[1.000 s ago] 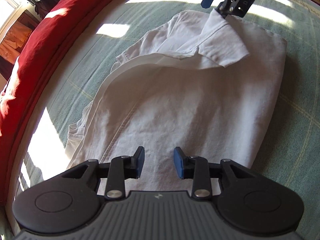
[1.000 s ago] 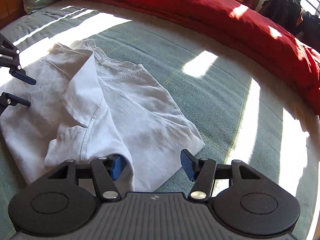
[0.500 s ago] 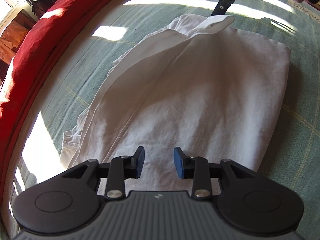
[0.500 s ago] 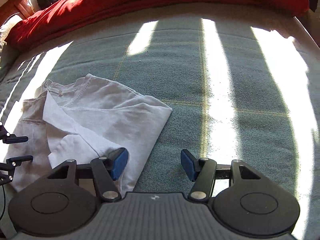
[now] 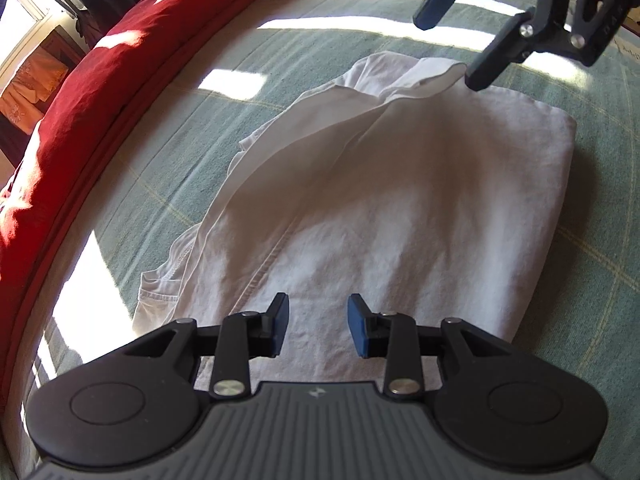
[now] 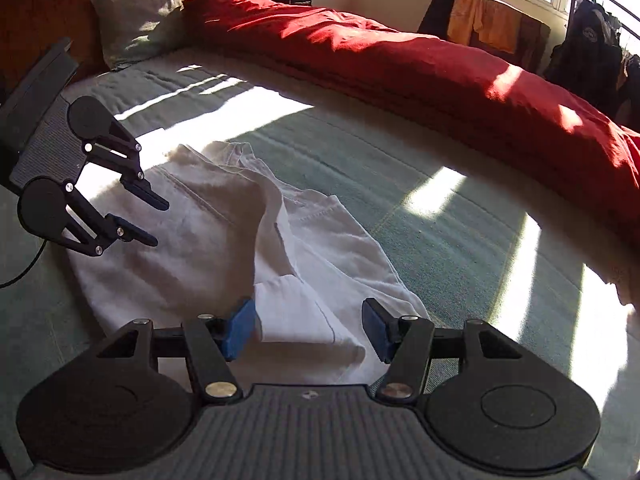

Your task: Fold clothes

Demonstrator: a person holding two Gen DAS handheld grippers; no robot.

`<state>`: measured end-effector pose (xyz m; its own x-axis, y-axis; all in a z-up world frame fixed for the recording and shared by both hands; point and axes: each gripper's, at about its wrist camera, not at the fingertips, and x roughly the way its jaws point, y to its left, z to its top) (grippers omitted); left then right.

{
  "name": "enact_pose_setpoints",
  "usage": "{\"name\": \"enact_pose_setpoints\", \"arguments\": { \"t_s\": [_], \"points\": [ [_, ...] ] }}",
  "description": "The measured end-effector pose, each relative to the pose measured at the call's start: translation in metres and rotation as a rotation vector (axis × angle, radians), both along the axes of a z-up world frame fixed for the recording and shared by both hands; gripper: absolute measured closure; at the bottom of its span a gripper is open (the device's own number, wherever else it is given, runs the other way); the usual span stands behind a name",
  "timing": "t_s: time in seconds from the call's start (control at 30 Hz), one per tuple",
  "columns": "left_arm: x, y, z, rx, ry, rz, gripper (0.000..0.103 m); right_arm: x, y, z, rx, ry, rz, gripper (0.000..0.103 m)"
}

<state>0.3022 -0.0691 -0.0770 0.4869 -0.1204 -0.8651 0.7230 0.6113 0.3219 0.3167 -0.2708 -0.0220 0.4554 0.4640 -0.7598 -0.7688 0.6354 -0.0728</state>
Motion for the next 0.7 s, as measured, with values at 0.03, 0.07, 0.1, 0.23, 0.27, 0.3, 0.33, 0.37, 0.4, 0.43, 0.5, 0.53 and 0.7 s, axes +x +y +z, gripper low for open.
{"name": "enact_pose_setpoints", "arguments": {
  "t_s": [0.03, 0.07, 0.1, 0.23, 0.27, 0.3, 0.33, 0.37, 0.4, 0.43, 0.5, 0.53, 0.7],
  "points": [
    [-0.001, -0.001, 0.001, -0.004, -0.006, -0.008, 0.069, -0.009, 0.011, -0.001, -0.009, -0.002, 0.077, 0.039],
    [-0.002, -0.001, 0.001, -0.002, -0.006, -0.014, 0.067, -0.016, 0.022, -0.002, -0.011, 0.002, 0.148, 0.039],
    [-0.004, -0.001, 0.000, 0.001, -0.006, -0.021, 0.062, -0.021, 0.032, -0.005, -0.008, 0.026, 0.196, 0.039],
    [-0.005, 0.002, -0.004, 0.022, 0.004, -0.025, 0.061, -0.023, 0.060, -0.032, -0.051, 0.119, 0.269, 0.039],
    [-0.004, 0.003, -0.004, 0.021, 0.009, -0.019, 0.061, -0.016, 0.062, -0.038, -0.061, 0.127, 0.244, 0.039],
    [-0.005, 0.005, -0.005, 0.021, 0.013, -0.014, 0.061, -0.009, 0.063, -0.043, -0.065, 0.130, 0.214, 0.039],
    [-0.005, 0.006, -0.006, 0.022, 0.014, -0.009, 0.061, 0.000, 0.061, -0.044, -0.058, 0.122, 0.174, 0.039],
    [-0.005, 0.008, -0.006, 0.023, 0.015, -0.004, 0.061, 0.010, 0.059, -0.044, -0.050, 0.114, 0.135, 0.039],
    [-0.005, 0.009, -0.007, 0.025, 0.020, 0.000, 0.061, 0.019, 0.056, -0.043, -0.045, 0.103, 0.096, 0.039],
    [-0.005, 0.010, -0.008, 0.026, 0.024, 0.004, 0.061, 0.027, 0.053, -0.041, -0.044, 0.084, 0.060, 0.039],
    [-0.005, 0.011, -0.009, 0.027, 0.030, 0.011, 0.061, 0.045, 0.044, -0.039, -0.053, 0.064, -0.017, 0.039],
    [-0.005, 0.011, -0.009, 0.026, 0.029, 0.012, 0.061, 0.053, 0.038, -0.039, -0.062, 0.060, -0.057, 0.039],
    [-0.003, 0.012, -0.008, 0.013, 0.024, 0.024, 0.061, 0.067, 0.006, -0.034, 0.003, 0.125, -0.200, 0.039]
  ]
}}
